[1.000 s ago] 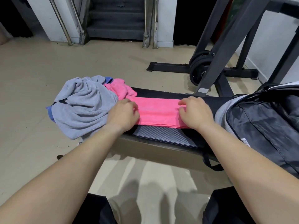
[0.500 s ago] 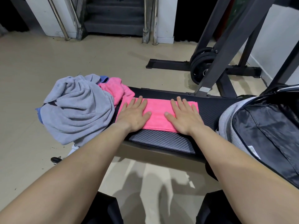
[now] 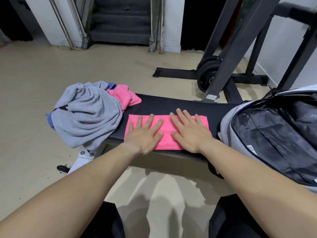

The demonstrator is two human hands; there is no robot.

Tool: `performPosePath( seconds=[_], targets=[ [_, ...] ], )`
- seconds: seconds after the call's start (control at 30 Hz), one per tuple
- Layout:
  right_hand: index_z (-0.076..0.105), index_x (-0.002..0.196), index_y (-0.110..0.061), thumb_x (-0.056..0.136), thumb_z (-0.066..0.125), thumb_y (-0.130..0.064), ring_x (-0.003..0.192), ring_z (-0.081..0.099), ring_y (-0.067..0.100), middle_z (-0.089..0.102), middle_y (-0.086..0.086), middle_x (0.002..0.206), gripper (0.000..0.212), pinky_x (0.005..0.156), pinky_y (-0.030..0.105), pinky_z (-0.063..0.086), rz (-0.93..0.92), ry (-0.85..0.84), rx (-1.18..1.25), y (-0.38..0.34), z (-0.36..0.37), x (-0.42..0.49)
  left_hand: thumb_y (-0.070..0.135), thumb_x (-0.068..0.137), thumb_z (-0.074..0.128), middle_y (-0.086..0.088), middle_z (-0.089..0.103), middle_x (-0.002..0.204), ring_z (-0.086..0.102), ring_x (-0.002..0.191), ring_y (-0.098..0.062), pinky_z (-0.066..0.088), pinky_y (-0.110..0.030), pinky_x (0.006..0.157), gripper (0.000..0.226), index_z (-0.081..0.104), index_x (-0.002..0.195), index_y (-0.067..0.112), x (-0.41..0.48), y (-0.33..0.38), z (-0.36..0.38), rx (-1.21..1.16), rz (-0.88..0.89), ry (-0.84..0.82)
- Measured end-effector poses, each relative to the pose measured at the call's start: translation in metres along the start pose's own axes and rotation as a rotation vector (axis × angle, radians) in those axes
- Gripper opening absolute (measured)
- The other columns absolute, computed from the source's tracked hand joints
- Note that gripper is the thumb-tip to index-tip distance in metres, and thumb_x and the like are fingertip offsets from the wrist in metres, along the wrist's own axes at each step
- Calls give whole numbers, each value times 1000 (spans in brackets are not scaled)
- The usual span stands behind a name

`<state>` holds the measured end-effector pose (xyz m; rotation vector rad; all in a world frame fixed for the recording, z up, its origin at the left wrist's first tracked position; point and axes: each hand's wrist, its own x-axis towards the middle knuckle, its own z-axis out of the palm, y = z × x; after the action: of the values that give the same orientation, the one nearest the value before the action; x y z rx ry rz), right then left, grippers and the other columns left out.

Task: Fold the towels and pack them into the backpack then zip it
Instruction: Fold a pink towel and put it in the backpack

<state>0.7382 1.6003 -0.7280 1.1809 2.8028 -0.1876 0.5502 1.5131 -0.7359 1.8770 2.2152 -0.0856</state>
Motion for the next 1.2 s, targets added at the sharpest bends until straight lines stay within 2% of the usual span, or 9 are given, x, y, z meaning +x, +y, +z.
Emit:
performPosePath(
  seconds=[0.1,0.3,0.4,0.47,0.53,0.63,0.77,1.03,1.2],
  targets=[
    [-14,157,-34,102,10,-60,152,-21,17,-25,-3,164,66,123,47,-9,55,-103,43,9,8,-3,56,103,9,9,-19,165,-14,153,-29,-4,-54,122,58,-9,156,44,3,-8,1,-5,-40,6],
    [-14,158,-26,101,7,-61,152,-22,20,-26,3,164,71,123,48,-10,208,-91,63,17,11,-6,54,103,11,5,-16,166,-13,154,-24,-5,-49,124,58,-5,157,41,7,-17,3,-5,-50,42],
    [-12,159,-20,102,13,-55,152,-21,23,-23,8,164,72,123,49,-10,237,-94,45,10,8,-2,40,106,23,-4,14,167,13,153,-29,14,-45,124,53,25,157,26,7,-23,-3,-73,-20,179],
    [-6,160,-18,103,22,-44,153,-15,26,-16,9,167,69,124,49,-5,172,-44,39,4,0,-1,31,105,33,-7,42,152,37,139,-31,34,-44,113,42,48,142,19,4,-31,-8,-108,-56,310],
    [-1,161,-23,104,25,-39,154,-9,26,-10,5,168,64,125,48,0,54,-8,60,-7,-7,2,23,102,37,-7,51,137,47,124,-32,45,-47,99,34,56,131,19,-3,-38,-13,-90,-122,351],
    [1,161,-31,105,24,-50,155,-8,26,-10,0,168,63,124,49,1,-25,-77,95,-23,-7,6,19,100,41,-14,50,127,51,116,-37,47,-50,89,31,53,128,13,-14,-43,-18,-37,-246,330],
    [0,159,-38,101,32,-58,154,-11,25,-13,0,167,70,124,49,-1,-36,-161,91,-22,-5,11,23,100,37,-18,54,125,57,115,-41,46,-48,89,32,48,125,7,-21,-37,-22,-57,-381,270],
    [14,158,-41,96,48,-57,155,-3,21,-4,-5,168,72,125,44,5,-48,-145,175,-5,-17,5,12,88,60,-19,58,127,56,119,-36,44,-39,92,42,46,127,5,-17,-43,-35,-344,-453,219],
    [4,157,-47,96,44,-61,154,-13,22,-15,-6,167,74,125,48,-1,-20,-230,139,1,-15,3,11,71,79,-13,64,97,59,83,-28,46,-31,67,36,58,99,4,-21,-42,-51,-330,-481,75]
  ],
)
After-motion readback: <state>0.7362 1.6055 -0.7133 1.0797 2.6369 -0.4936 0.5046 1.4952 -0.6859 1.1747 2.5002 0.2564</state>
